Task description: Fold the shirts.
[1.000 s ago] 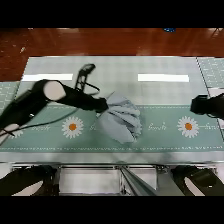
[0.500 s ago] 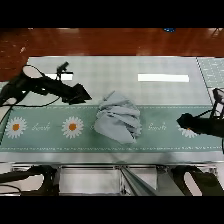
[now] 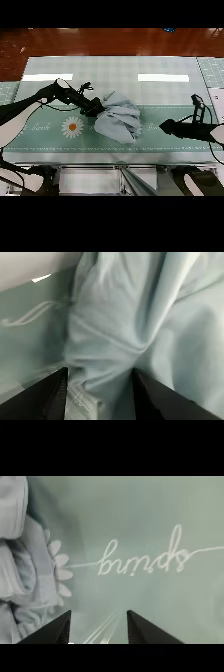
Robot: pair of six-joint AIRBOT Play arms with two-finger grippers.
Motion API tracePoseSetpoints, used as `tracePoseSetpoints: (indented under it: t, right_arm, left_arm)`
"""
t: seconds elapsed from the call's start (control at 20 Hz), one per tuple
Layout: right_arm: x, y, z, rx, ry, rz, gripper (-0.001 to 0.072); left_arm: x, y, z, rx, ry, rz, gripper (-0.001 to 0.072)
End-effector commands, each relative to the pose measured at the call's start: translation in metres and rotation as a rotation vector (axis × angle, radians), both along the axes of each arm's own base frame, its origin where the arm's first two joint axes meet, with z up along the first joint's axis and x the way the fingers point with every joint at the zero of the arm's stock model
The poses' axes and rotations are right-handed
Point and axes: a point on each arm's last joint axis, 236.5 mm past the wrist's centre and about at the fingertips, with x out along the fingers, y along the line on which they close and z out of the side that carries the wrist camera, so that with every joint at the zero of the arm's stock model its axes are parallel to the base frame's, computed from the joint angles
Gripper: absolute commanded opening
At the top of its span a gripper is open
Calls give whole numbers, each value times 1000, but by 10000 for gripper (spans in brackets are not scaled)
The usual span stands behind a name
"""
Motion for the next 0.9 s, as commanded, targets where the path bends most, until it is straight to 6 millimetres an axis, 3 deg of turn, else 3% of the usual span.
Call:
tracePoseSetpoints:
  t: [0.0,0.05,0.1,0.25,0.55,0.85]
  right_arm:
    - [-14,30,-13,34,75,76,403]
    - [-19,43,-18,49,105,113,403]
    - [-23,57,-23,64,125,147,403]
    - [-25,85,-37,85,148,196,403]
    - [-39,133,-55,162,206,254,403]
    - [-9,174,-65,264,122,195,386]
  left_arm:
    - [5,-4,-12,48,-15,7,300]
    - [6,-1,-9,37,-20,-2,67]
    - [6,-1,-5,23,-31,-25,25]
    - [6,1,7,-1,-41,-72,25]
    - [10,17,11,20,-48,-83,25]
    - [11,18,10,23,-47,-81,25]
